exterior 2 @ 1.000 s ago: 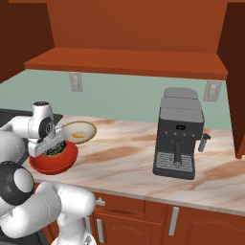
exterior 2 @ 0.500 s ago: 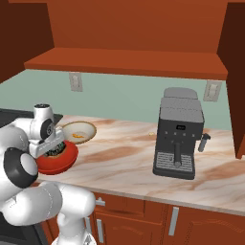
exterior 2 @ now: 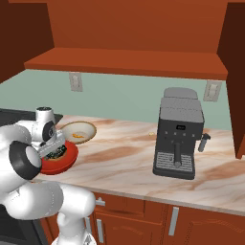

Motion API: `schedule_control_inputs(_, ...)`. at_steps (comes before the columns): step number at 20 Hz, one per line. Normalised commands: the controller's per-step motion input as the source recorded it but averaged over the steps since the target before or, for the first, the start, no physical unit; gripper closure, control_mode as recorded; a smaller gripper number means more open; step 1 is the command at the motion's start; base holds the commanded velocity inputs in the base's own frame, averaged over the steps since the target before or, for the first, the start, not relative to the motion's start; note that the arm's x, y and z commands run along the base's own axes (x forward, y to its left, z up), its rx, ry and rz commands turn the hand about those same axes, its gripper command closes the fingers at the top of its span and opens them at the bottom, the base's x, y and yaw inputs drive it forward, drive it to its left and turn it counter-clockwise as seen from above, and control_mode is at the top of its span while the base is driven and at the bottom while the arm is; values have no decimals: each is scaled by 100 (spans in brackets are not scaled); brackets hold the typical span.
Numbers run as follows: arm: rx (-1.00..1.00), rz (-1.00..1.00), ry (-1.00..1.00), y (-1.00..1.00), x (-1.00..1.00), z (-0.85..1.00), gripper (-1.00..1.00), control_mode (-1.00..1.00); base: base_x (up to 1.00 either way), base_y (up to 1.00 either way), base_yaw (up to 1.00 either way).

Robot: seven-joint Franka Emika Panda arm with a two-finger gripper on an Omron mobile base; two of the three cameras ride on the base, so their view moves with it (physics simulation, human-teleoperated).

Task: Pick both bowls and place them on the counter. Then place the shrimp in one bowl and place the donut in the other bowl.

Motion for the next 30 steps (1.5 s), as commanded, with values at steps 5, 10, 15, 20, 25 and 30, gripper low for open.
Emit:
schedule_control_inputs(5, 0, -1, 11, 0, 0, -23, 100, -100, 0, 0, 0)
schedule_control_inputs(10, 0, 0, 14, 0, 2, -18, 100, -100, 0, 0, 0)
schedule_control_inputs(15, 0, 0, 12, 1, 2, -14, 100, -100, 0, 0, 0)
schedule_control_inputs(20, 0, 0, 7, 4, -5, -15, 100, -100, 0, 0, 0)
schedule_control_inputs(25, -1, -1, 4, 7, -8, -14, -100, -100, 0, 0, 0)
schedule_control_inputs(30, -4, -5, 0, 0, -16, 0, -100, -100, 0, 0, 0)
